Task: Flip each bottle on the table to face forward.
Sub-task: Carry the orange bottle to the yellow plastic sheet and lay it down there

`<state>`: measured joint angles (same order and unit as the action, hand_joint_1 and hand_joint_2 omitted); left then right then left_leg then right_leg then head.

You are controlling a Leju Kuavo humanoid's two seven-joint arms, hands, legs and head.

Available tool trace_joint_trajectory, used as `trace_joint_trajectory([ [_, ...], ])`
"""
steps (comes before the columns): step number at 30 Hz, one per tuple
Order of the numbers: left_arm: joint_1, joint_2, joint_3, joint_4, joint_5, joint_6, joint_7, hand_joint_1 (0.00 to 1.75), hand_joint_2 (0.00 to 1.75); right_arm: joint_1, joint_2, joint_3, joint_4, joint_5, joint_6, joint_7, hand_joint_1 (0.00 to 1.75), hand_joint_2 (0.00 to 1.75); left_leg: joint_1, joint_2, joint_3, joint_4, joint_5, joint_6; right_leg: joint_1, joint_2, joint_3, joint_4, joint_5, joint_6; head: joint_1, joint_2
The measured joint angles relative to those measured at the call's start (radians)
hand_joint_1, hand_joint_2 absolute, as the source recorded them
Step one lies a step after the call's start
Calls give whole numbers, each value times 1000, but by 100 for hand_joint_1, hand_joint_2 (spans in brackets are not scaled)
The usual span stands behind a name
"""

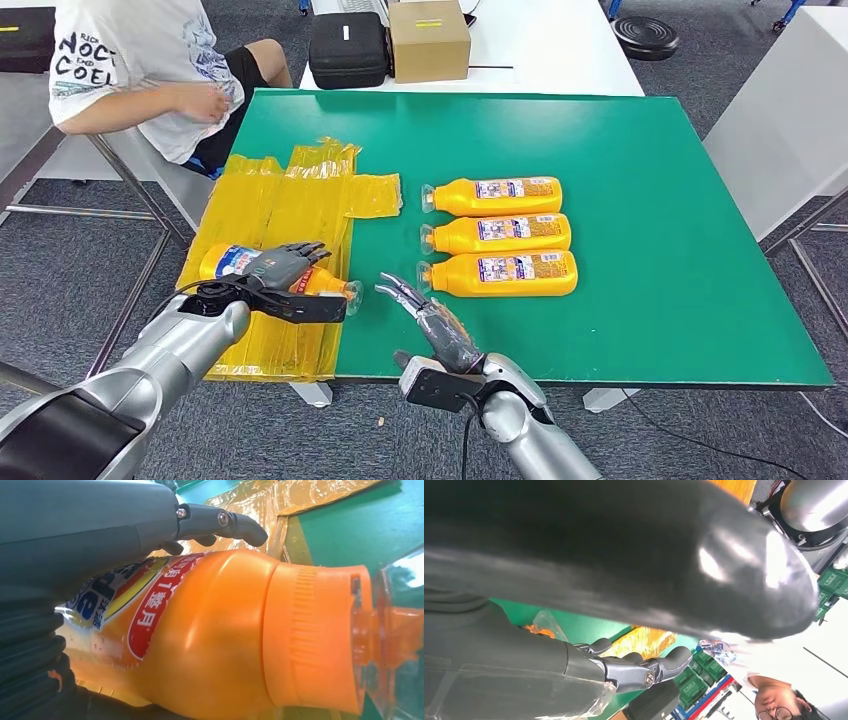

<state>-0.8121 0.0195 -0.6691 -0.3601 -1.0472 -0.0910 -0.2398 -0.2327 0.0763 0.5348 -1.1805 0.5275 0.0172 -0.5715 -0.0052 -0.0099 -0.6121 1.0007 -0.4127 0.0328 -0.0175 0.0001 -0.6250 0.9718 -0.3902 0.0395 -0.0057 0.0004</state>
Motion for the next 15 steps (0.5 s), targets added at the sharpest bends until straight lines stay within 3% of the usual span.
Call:
trace_joint_trajectory([
  [10, -14, 1, -2, 2, -11, -30, -42, 0, 175, -1, 0, -2, 6, -12, -3, -2, 0, 0, 0, 0, 0, 0, 0, 0, 0, 0, 0, 0, 0, 0, 0, 0],
  [15, -21, 5, -5, -4, -10, 17, -91, 0, 175, -1, 0, -6, 9, -18, -8, -1, 0, 0, 0, 0, -1, 0, 0, 0, 0, 0, -1, 0, 0, 0, 0, 0],
])
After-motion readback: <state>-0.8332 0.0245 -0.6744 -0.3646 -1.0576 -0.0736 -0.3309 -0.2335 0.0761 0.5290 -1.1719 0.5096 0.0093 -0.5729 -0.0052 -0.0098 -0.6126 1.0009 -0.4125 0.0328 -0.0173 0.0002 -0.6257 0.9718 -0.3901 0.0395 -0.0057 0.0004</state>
